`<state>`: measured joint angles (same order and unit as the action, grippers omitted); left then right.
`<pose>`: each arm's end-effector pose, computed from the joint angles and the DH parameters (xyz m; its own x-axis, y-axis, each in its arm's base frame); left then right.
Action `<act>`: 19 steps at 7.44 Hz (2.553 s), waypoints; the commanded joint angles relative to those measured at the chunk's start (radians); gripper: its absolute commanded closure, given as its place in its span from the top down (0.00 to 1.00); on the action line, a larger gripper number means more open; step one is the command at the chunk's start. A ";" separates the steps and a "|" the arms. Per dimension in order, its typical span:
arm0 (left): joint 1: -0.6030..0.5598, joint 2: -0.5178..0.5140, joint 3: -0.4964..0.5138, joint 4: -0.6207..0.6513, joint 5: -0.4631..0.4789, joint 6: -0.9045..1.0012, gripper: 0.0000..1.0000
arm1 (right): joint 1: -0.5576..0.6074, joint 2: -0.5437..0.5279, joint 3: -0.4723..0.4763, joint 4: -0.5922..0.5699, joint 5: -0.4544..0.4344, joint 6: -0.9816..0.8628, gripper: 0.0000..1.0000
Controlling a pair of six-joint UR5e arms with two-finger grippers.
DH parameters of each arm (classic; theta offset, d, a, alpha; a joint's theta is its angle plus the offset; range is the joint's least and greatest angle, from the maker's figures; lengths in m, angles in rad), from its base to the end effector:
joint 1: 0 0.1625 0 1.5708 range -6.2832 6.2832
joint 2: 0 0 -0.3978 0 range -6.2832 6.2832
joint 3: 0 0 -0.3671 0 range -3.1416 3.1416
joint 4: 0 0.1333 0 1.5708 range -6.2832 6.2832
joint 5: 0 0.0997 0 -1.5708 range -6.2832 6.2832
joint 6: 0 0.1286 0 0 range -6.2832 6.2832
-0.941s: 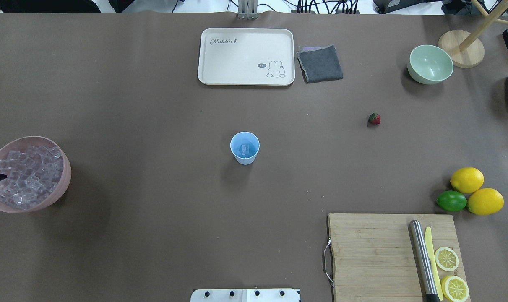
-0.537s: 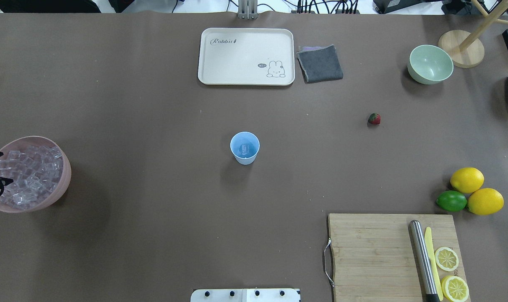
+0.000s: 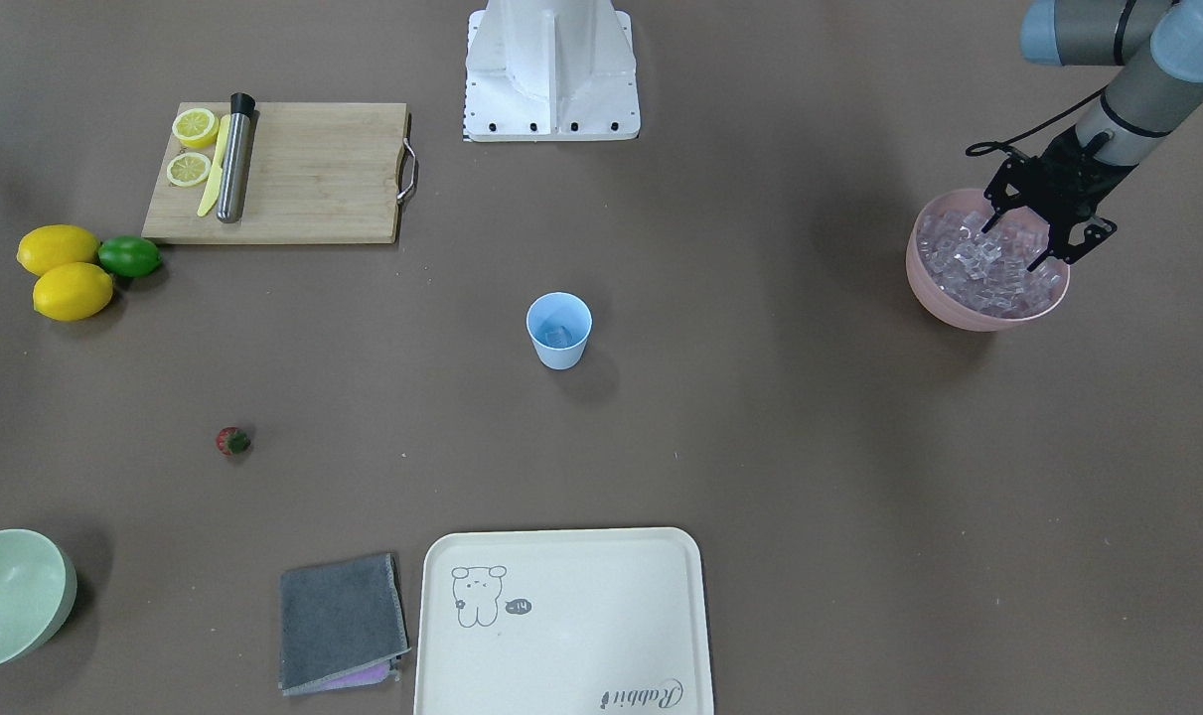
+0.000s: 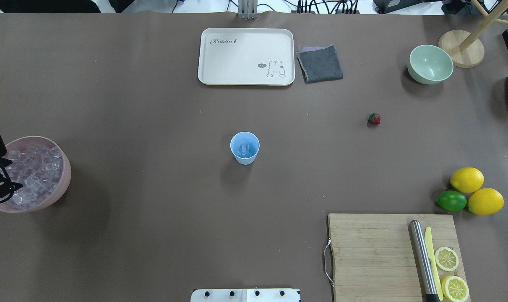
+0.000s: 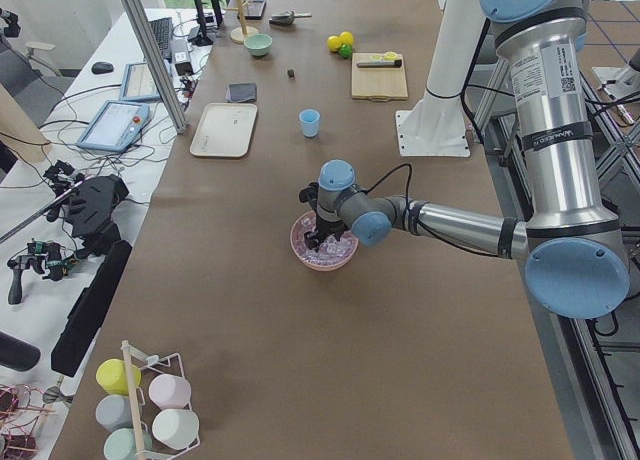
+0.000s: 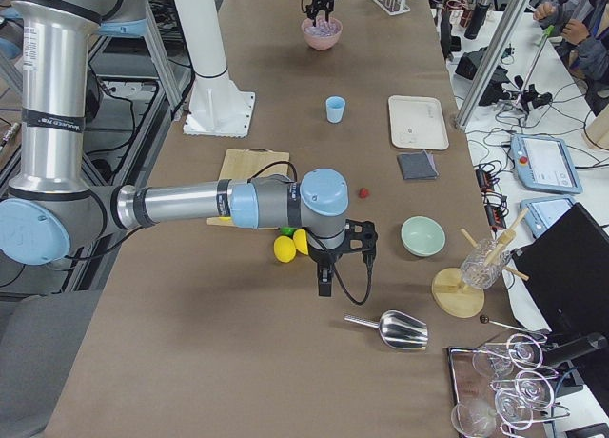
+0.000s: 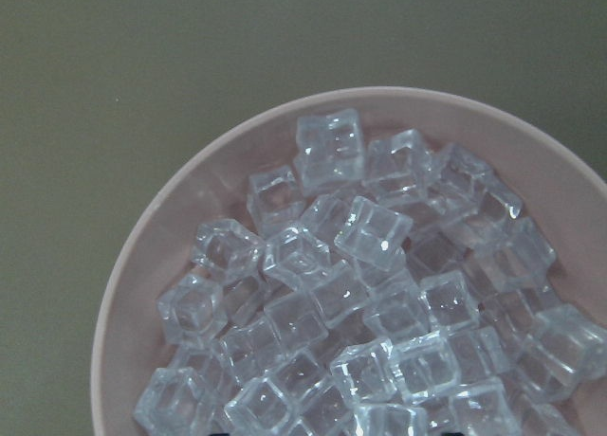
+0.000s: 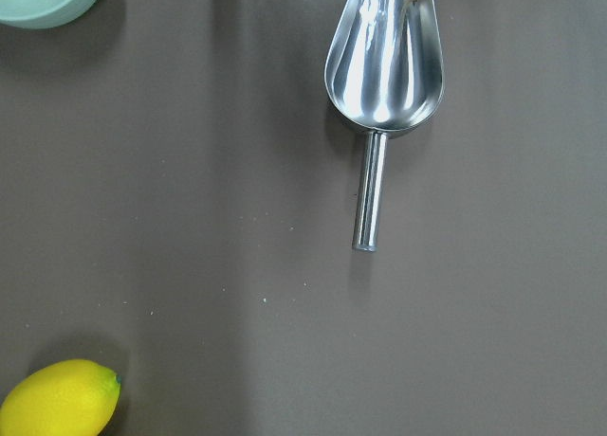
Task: Put ice and strawberries in cup
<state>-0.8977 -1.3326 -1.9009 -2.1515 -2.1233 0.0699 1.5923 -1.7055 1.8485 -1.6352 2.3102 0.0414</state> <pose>0.2091 -0.3678 0.5389 0.4265 0.8271 -0.3660 -0.5187 0.5552 0.6502 0.0556 -0.4157 0.5913 0.7383 0.0043 0.6744 -0.0520 0.9974 0.0506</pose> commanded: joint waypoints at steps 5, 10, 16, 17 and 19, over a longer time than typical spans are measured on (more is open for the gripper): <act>0.022 0.000 0.025 -0.001 0.003 -0.028 0.52 | 0.000 0.001 0.000 0.000 0.000 0.000 1.00; 0.025 -0.005 0.025 -0.001 0.003 -0.030 0.49 | 0.000 0.000 0.000 0.000 0.000 0.000 1.00; 0.013 -0.013 0.005 -0.010 -0.056 -0.031 0.00 | 0.000 0.001 0.000 0.000 0.000 0.000 1.00; -0.044 -0.055 0.011 -0.004 -0.120 -0.032 0.00 | 0.000 0.001 0.000 0.000 0.002 0.000 1.00; -0.127 -0.138 0.014 -0.002 -0.216 -0.213 0.00 | 0.000 0.001 0.000 0.000 0.002 0.000 1.00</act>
<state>-0.9778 -1.4156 -1.8875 -2.1526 -2.2779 -0.0212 1.5923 -1.7043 1.8484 -1.6352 2.3115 0.0414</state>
